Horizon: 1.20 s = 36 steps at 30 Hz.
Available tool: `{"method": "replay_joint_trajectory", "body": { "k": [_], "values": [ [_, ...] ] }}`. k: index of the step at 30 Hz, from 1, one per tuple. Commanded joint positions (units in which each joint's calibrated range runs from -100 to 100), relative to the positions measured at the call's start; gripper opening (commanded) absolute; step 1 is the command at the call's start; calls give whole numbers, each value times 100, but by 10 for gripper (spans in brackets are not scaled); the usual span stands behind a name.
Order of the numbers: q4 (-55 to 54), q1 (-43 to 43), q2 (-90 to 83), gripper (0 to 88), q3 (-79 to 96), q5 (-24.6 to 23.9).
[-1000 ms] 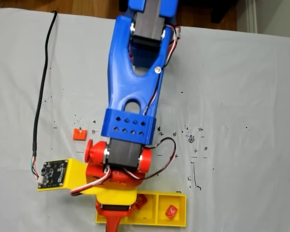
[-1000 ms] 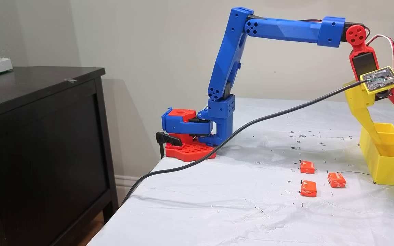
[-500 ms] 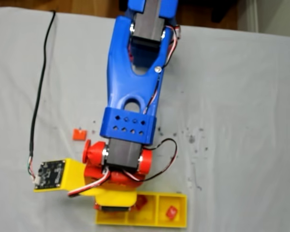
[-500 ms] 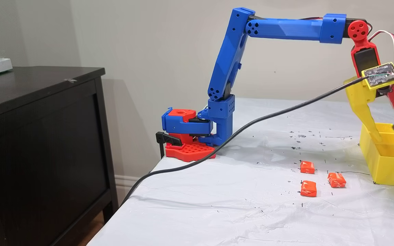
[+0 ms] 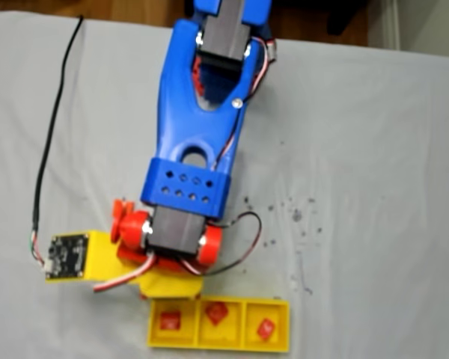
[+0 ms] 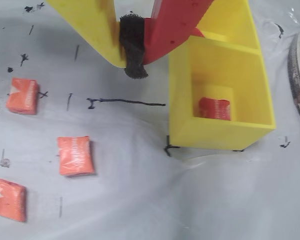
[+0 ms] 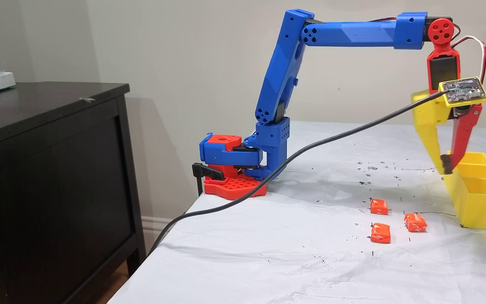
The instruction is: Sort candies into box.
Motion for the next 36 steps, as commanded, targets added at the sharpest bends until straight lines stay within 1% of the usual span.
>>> {"method": "replay_joint_trajectory", "body": {
  "k": [1,5,11,12,14,16,20,25,36],
  "values": [
    [-133,98,-1227,5,818,225],
    [-133,207,-1651,3,1592,435],
    [-280,252,-2041,13,2475,547],
    [-346,261,-2058,73,2620,576],
    [-338,297,-1990,73,2666,615],
    [-297,315,-1914,128,2666,625],
    [-297,361,-1922,168,2748,654],
    [-362,388,-1965,193,2948,703],
    [-518,524,-1914,317,3340,772]
  ]
}}
